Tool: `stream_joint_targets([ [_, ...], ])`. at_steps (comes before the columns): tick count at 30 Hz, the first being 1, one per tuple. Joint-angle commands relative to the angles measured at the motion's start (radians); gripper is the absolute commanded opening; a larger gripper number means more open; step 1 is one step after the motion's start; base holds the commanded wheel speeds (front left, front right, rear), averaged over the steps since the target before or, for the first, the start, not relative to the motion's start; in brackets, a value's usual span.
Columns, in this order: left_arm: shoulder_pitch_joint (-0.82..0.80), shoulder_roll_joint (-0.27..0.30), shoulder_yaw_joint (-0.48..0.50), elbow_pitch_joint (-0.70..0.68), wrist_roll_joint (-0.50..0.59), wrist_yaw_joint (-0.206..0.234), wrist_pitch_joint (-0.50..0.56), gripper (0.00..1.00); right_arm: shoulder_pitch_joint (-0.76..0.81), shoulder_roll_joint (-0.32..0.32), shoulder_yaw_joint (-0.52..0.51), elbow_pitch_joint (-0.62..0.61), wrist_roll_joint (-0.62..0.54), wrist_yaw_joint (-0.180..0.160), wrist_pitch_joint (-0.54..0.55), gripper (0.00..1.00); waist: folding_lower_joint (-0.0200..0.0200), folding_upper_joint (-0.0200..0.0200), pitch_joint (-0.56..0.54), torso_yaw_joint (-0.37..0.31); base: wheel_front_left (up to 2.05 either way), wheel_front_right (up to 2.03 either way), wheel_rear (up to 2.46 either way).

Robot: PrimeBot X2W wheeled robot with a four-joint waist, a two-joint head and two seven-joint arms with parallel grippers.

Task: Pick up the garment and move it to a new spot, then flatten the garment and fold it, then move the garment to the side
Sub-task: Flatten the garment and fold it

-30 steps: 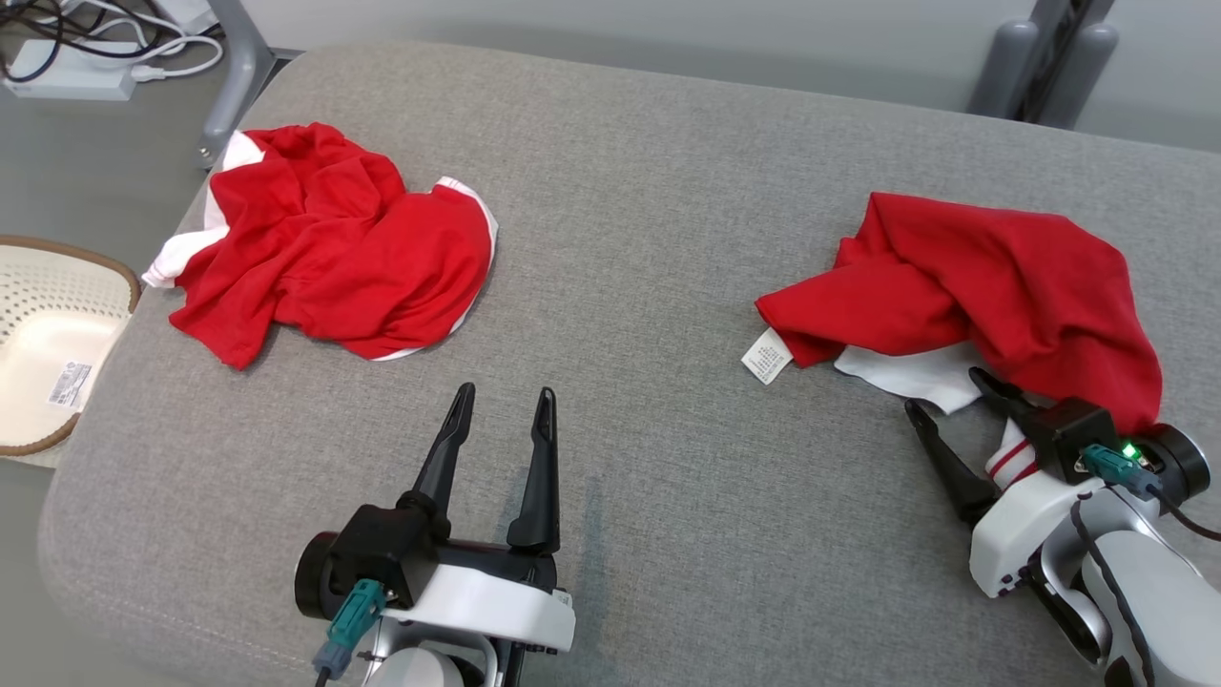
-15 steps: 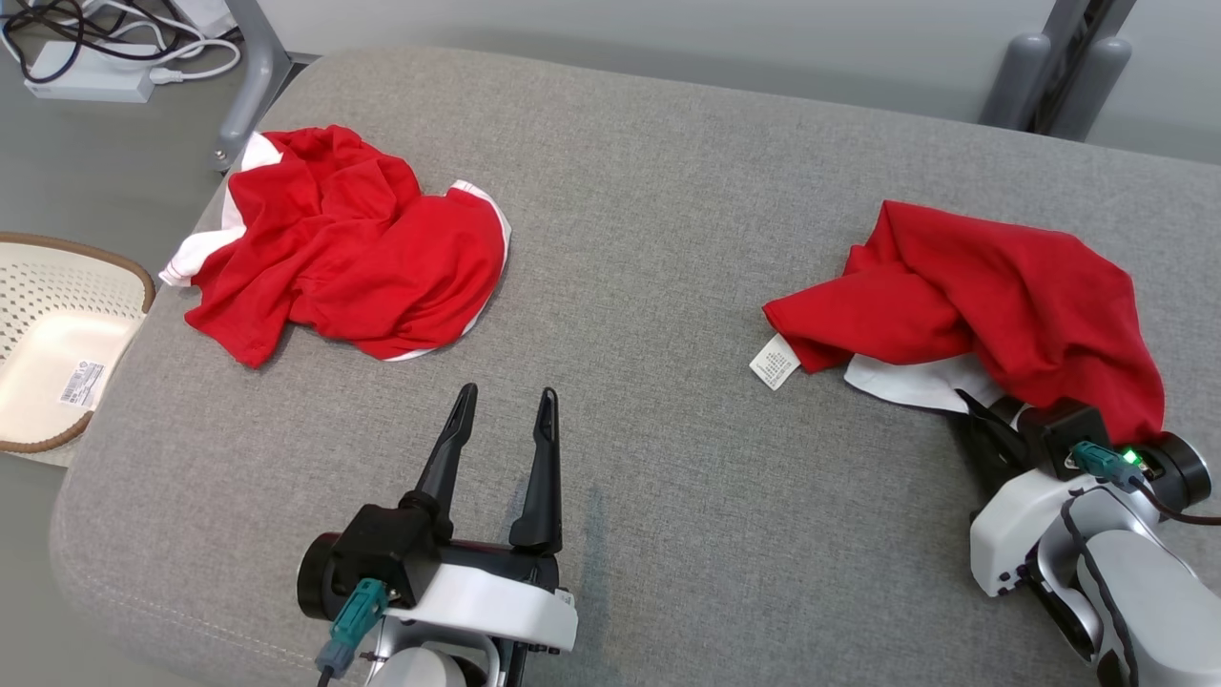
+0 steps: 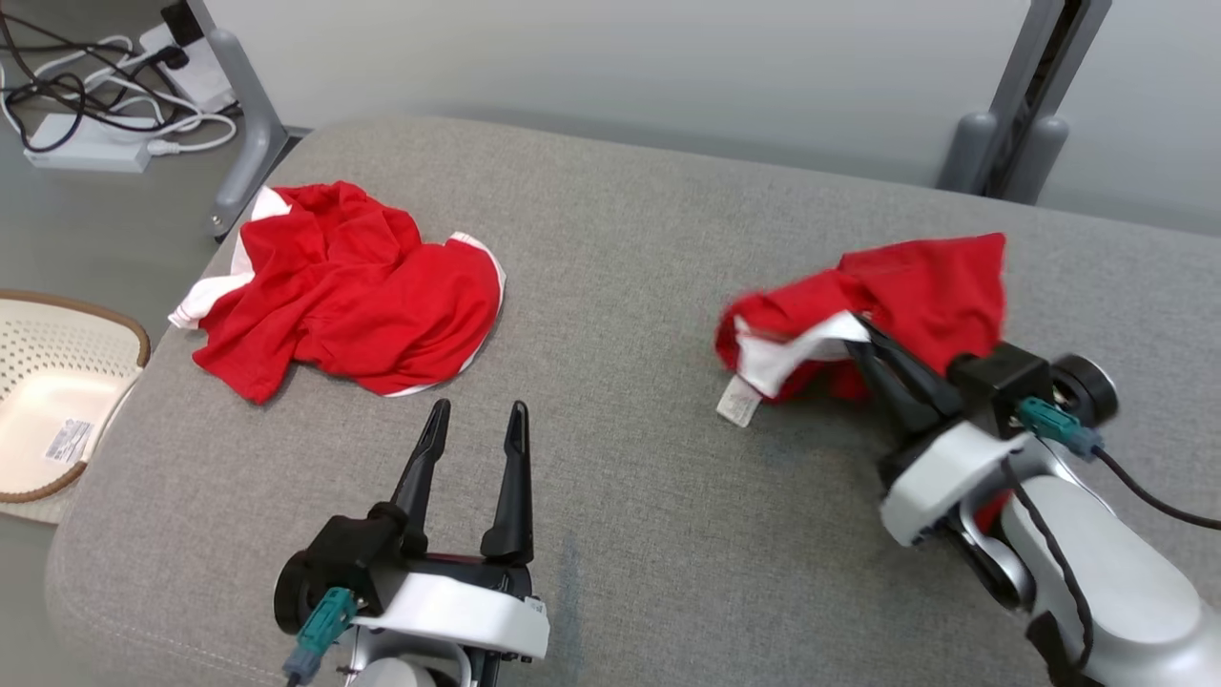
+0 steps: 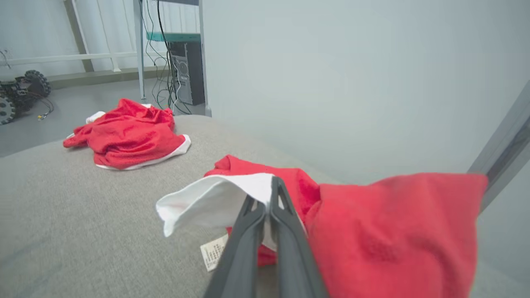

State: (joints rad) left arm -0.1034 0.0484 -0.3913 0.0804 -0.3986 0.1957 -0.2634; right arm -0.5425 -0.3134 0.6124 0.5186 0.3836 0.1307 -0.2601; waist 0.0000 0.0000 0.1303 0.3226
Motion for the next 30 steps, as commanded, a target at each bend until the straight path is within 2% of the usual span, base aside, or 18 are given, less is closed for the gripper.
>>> stream_joint_targets([
  [1, 0.018, 0.004, 0.009, -0.002, -0.014, -0.008, -0.001, 1.00, -0.023, 0.003, 0.014, -0.037, 0.018, 0.000, -0.006, 0.00, 0.0000, 0.0000, -0.018, -0.006, 0.00, 0.00, 0.00],
  [7, 0.031, 0.004, 0.027, -0.010, -0.027, -0.015, -0.001, 1.00, -0.123, 0.016, 0.052, -0.198, 0.106, 0.000, 0.023, 0.00, 0.0000, 0.0000, -0.045, -0.015, 0.00, 0.00, 0.00],
  [11, 0.035, 0.004, 0.036, -0.010, -0.030, -0.016, -0.001, 1.00, -0.190, 0.034, -0.014, -0.285, 0.198, 0.000, 0.033, 0.00, 0.0000, 0.0000, -0.059, -0.024, 0.00, 0.00, 0.00],
  [14, 0.046, 0.004, 0.043, -0.015, -0.028, -0.014, -0.001, 1.00, -0.200, 0.036, -0.099, -0.303, 0.245, 0.000, 0.052, 0.00, 0.0000, 0.0000, -0.063, -0.035, 0.00, 0.00, 0.00],
  [19, 0.046, 0.004, 0.047, -0.024, -0.024, -0.012, -0.001, 1.00, -0.150, 0.000, -0.222, -0.287, 0.253, 0.000, 0.057, 0.00, 0.0000, 0.0000, -0.052, -0.054, 0.00, 0.00, 0.00],
  [25, 0.021, 0.004, 0.039, -0.032, -0.015, -0.004, -0.001, 1.00, -0.036, -0.099, -0.454, -0.207, 0.287, 0.000, 0.053, 0.00, 0.0000, 0.0000, -0.015, -0.096, 0.00, 0.00, 0.00],
  [30, -0.003, 0.004, 0.031, -0.031, -0.012, 0.004, -0.001, 1.00, 0.070, -0.177, -0.583, -0.102, 0.293, 0.000, 0.086, 0.00, 0.0000, 0.0000, 0.015, -0.137, 0.00, 0.00, 0.00],
])
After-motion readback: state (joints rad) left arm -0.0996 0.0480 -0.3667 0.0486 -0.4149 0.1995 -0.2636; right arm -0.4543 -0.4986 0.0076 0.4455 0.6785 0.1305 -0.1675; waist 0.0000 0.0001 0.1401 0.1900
